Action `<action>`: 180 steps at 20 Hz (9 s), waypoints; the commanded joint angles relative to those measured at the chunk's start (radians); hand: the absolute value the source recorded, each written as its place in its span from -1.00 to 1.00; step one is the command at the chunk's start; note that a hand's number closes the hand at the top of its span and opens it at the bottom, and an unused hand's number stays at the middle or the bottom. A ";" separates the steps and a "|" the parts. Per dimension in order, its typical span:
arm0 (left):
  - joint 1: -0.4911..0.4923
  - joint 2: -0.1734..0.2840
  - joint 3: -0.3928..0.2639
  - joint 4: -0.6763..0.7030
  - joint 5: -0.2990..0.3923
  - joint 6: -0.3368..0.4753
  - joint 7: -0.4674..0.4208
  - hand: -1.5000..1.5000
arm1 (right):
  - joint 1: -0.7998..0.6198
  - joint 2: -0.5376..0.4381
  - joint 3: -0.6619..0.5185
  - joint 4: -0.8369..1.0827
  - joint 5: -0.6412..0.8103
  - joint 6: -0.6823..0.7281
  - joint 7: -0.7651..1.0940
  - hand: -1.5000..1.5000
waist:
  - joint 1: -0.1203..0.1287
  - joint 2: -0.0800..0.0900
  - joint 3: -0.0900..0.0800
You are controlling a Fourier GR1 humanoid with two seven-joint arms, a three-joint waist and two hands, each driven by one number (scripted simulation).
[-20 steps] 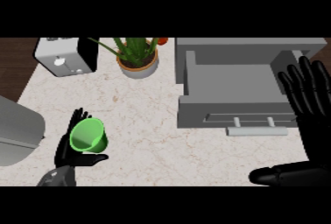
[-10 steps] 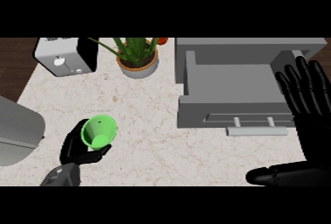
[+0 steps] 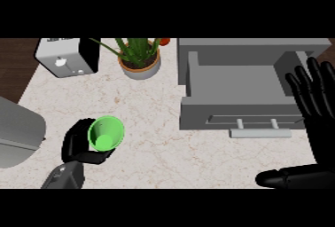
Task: Pick up the cup, place it into the drawer and close the drawer
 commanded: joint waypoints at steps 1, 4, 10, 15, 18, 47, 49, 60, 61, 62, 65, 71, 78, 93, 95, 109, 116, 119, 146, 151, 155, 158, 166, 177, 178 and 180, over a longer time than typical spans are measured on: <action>0.029 -0.029 0.016 -0.016 0.009 0.028 -0.131 1.00 | 0.037 0.033 0.068 -0.075 0.047 -0.028 0.036 -1.00 | 0.000 -0.001 0.000; 0.046 -0.047 0.013 -0.140 0.040 0.054 -0.065 1.00 | 0.020 -0.006 -0.001 -0.029 -0.005 0.008 0.013 -1.00 | 0.009 -0.004 0.001; 0.033 -0.035 -0.026 -0.279 0.071 -0.021 0.010 1.00 | 0.013 0.001 -0.013 -0.001 -0.011 0.003 -0.002 -1.00 | 0.008 -0.003 0.001; 0.052 -0.094 -0.132 -0.535 0.052 0.057 0.209 1.00 | 0.011 -0.020 -0.035 -0.044 -0.041 0.002 0.060 -1.00 | 0.012 -0.007 0.002; 0.098 -0.107 -0.173 -0.750 0.093 0.069 0.381 1.00 | 0.019 0.003 -0.014 -0.006 0.003 0.000 -0.014 -1.00 | 0.019 -0.008 0.002; -0.578 -0.146 -0.346 -0.624 0.061 0.563 0.782 1.00 | 0.037 -0.006 -0.013 0.001 0.008 0.019 -0.010 -1.00 | -0.011 0.000 0.001; -0.629 -0.146 -0.353 -0.559 0.075 0.577 0.771 1.00 | 0.037 0.019 0.010 -0.006 0.026 0.005 -0.034 -1.00 | -0.013 0.001 0.001; -0.796 -0.147 -0.470 -0.263 0.223 0.716 0.682 1.00 | -0.050 -0.033 -0.050 0.076 -0.034 0.037 -0.013 -1.00 | -0.033 0.007 0.001; -0.856 -0.147 -0.402 -0.206 0.187 0.660 0.673 1.00 | -0.001 0.006 0.004 -0.005 0.008 0.002 0.013 -1.00 | -0.031 0.006 0.001; -0.888 -0.147 -0.407 -0.174 0.219 0.648 0.709 1.00 | -0.007 -0.019 -0.049 0.067 -0.021 0.039 -0.053 -1.00 | -0.034 0.008 0.001; -0.888 -0.147 -0.463 -0.094 0.267 0.673 0.645 1.00 | 0.034 0.011 0.002 0.032 0.015 0.037 -0.078 -1.00 | -0.042 0.008 0.001; -0.931 -0.147 -0.606 -0.022 0.367 0.705 0.646 1.00 | -0.015 -0.003 -0.014 0.104 -0.002 0.049 -0.077 -1.00 | -0.058 0.012 0.002; -0.953 -0.147 -0.715 0.043 0.427 0.746 0.615 1.00 | -0.040 -0.009 -0.004 0.062 -0.025 0.045 -0.021 -1.00 | -0.096 0.018 0.002; -0.977 -0.147 -0.845 0.047 0.507 0.792 0.637 -1.00 | -0.060 0.016 0.008 0.132 -0.035 0.068 -0.100 -1.00 | -0.102 0.025 0.003; -0.946 -0.147 -0.811 0.054 0.538 0.744 0.565 -1.00 | -0.076 -0.012 -0.045 0.080 -0.101 0.062 -0.033 -1.00 | -0.096 0.022 0.002; -0.883 -0.077 -0.671 -0.127 0.623 0.687 0.530 -1.00 | -0.019 -0.087 -0.012 0.053 -0.116 0.186 -0.025 1.00 | 0.010 -0.003 0.000; -0.671 0.059 -0.640 -0.383 0.645 0.710 0.595 -1.00 | 0.077 -0.150 0.021 -0.044 0.009 0.239 -0.017 1.00 | 0.027 -0.012 0.000; -0.565 0.137 -0.660 -0.541 0.641 0.729 0.652 -1.00 | 0.039 -0.205 -0.009 -0.008 0.040 0.256 0.003 1.00 | 0.050 -0.016 0.000; 0.253 0.422 -0.458 -1.053 0.683 0.383 0.575 -1.00 | -0.160 -0.146 0.310 0.672 0.907 -0.005 -0.345 -1.00 | 0.032 0.000 0.001; 0.175 0.401 -0.371 -0.970 0.655 0.343 0.589 -1.00 | -0.232 -0.152 0.299 0.864 0.972 -0.025 -0.432 -1.00 | 0.014 0.001 0.001; 0.266 0.392 -0.364 -0.965 0.666 0.251 0.556 -1.00 | -0.370 -0.110 0.255 1.141 0.991 -0.092 -0.499 -1.00 | 0.029 0.005 0.001; 0.214 0.422 -0.280 -0.956 0.688 0.230 0.637 -1.00 | -0.417 -0.089 0.231 1.239 1.005 -0.123 -0.544 -1.00 | 0.016 0.002 0.001; 0.263 0.388 -0.269 -0.921 0.667 0.141 0.597 -1.00 | -0.661 -0.100 0.098 1.645 0.964 -0.163 -0.706 -1.00 | 0.042 0.014 0.002; 0.243 0.374 -0.289 -0.955 0.628 0.150 0.617 -1.00 | -0.845 -0.238 0.026 1.857 0.959 -0.099 -0.763 -1.00 | 0.080 0.032 0.004; 0.234 0.362 -0.294 -0.964 0.619 0.180 0.624 -1.00 | -0.866 -0.241 0.009 1.863 0.943 -0.088 -0.774 -1.00 | 0.079 0.031 0.004; 0.244 0.364 -0.291 -0.943 0.608 0.160 0.606 -1.00 | -0.915 -0.254 0.013 1.880 0.951 -0.051 -0.736 -1.00 | 0.087 0.032 0.003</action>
